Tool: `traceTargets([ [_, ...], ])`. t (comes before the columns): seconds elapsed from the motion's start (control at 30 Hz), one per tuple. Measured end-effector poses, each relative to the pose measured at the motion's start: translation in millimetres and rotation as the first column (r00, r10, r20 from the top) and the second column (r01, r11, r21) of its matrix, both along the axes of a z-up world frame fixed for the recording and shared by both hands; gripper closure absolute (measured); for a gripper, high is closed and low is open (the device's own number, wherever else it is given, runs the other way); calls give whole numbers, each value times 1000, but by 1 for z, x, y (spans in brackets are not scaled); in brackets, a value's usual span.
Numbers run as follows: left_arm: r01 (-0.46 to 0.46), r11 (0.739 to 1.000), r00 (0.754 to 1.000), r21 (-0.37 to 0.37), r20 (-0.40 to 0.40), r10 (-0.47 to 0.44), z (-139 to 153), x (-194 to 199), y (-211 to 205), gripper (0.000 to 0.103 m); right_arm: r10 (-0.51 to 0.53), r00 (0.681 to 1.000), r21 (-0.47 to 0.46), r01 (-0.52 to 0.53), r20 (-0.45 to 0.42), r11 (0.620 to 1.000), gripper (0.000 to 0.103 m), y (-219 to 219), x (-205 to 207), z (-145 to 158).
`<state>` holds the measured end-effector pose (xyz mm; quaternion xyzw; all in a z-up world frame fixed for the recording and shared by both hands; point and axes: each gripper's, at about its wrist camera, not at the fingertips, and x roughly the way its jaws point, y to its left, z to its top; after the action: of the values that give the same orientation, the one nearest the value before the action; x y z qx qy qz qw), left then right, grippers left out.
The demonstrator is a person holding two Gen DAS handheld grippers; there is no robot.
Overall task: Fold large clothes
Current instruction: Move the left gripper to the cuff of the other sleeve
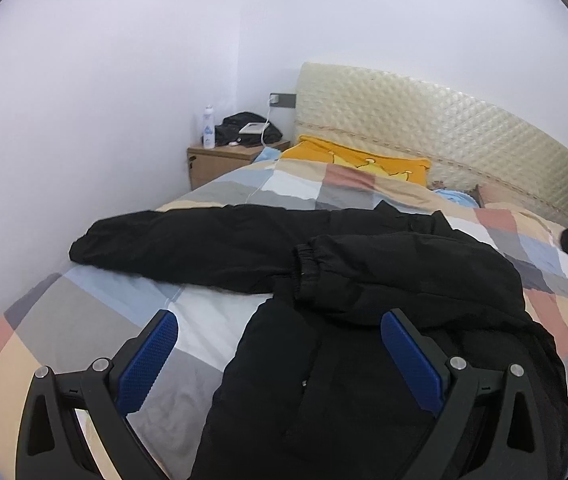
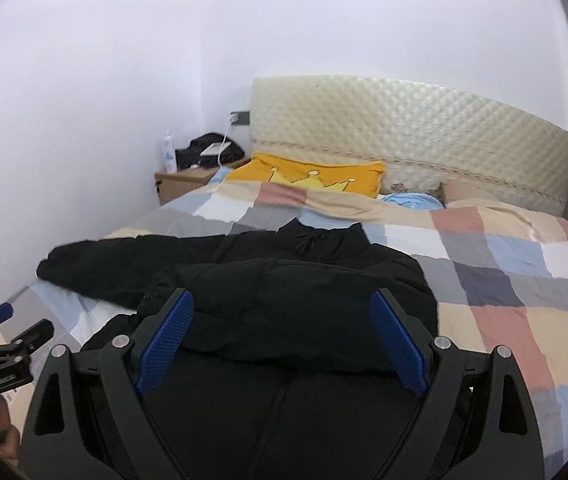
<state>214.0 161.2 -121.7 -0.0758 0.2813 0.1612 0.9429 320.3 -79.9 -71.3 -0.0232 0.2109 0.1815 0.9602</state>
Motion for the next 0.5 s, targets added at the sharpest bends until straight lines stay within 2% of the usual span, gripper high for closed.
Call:
traceTargets([
  [0.1,26,1000,1000,11,-3,-26,0,1,-8,0,-19,1000,15,19,1,1000,13,-17,-10,-1],
  [0.23,68,998,998,-11,-1,-68,3,0,-17,0,-39,999,35,39,0,999,13,-41,-29,-8],
  [0.37,99,995,995,-27,12,-99,4,-4,-27,0,-41,999,2,41,5,999,13,-59,-49,-21],
  [0.5,122,993,992,3,16,-122,2,1,-40,0,-41,999,14,41,-1,999,13,-77,-63,-33],
])
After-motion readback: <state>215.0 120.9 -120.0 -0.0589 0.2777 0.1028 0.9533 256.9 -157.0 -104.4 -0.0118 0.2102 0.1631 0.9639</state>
